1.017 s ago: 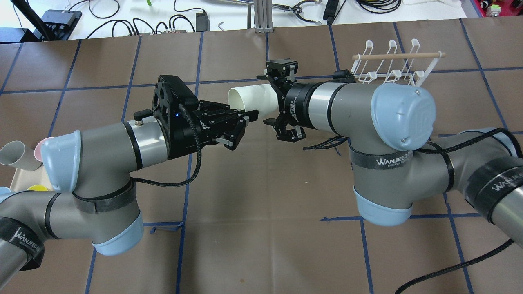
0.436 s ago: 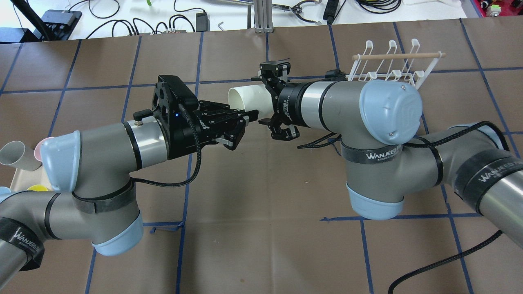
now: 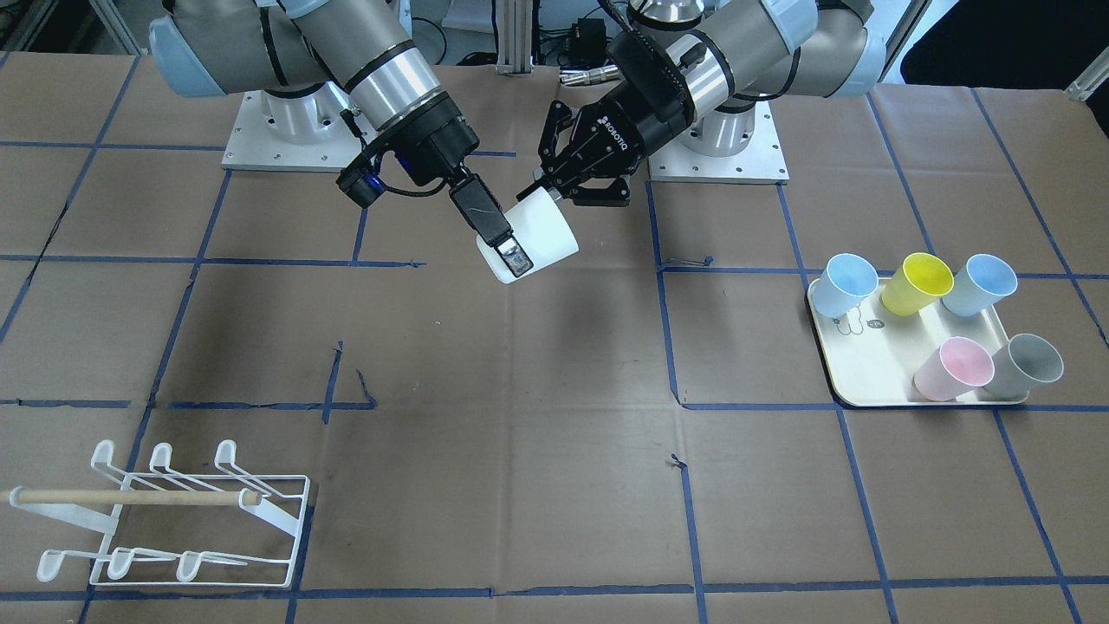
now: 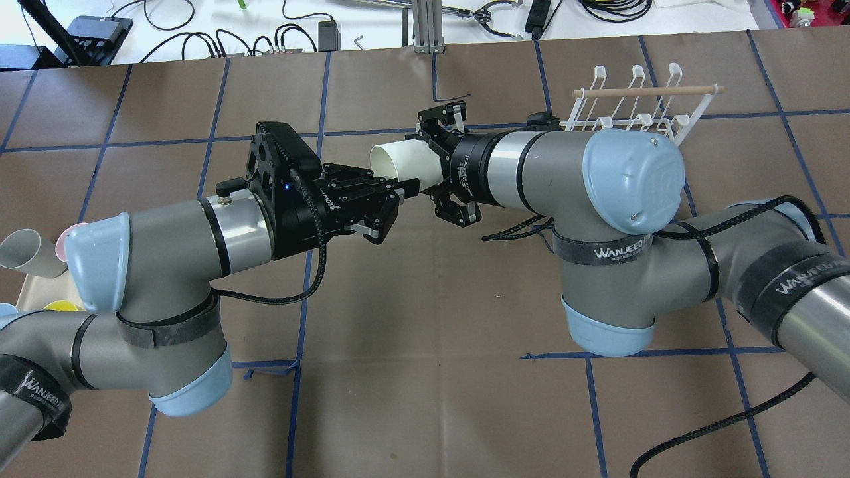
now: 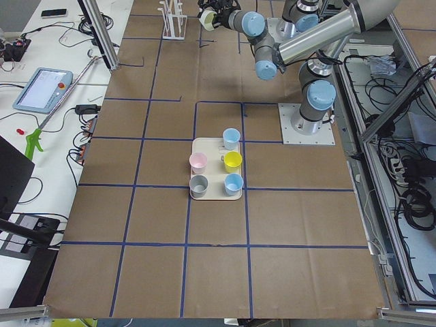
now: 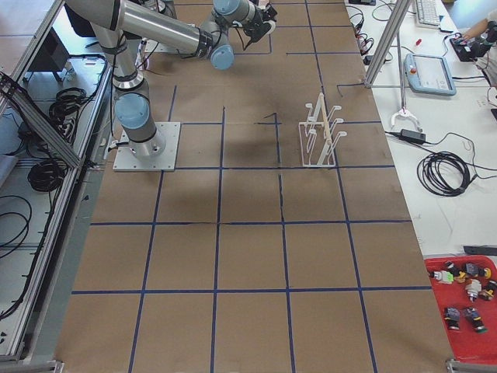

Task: Transfer IKEA cup to right arm and place on rack

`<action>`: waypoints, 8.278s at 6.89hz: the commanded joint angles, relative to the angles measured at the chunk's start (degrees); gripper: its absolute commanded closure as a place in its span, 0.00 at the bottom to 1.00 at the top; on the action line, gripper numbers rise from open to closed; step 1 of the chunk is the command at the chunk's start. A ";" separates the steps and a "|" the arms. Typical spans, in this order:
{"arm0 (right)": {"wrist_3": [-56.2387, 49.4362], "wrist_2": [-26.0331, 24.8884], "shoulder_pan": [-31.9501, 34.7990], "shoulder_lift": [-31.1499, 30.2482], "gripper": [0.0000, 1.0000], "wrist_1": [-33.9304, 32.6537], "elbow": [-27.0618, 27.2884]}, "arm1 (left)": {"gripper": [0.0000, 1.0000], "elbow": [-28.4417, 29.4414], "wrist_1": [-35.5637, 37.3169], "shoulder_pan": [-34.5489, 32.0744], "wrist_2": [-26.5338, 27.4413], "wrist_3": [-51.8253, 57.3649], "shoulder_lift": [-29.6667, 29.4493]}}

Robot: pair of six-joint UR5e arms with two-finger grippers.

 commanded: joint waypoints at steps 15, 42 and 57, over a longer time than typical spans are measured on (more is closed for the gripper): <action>-30.80 -5.97 -11.41 10.70 0.88 -8.37 -10.21 | 0.01 13.64 -25.12 16.17 23.49 -18.47 -0.36; -89.68 -15.92 -21.27 24.99 0.00 -32.21 -17.36 | 0.02 1.13 -49.07 34.01 55.42 13.95 -4.83; -15.36 -5.28 -10.72 4.90 0.00 -41.29 4.62 | 1.00 47.95 -86.84 19.70 40.54 11.50 -11.17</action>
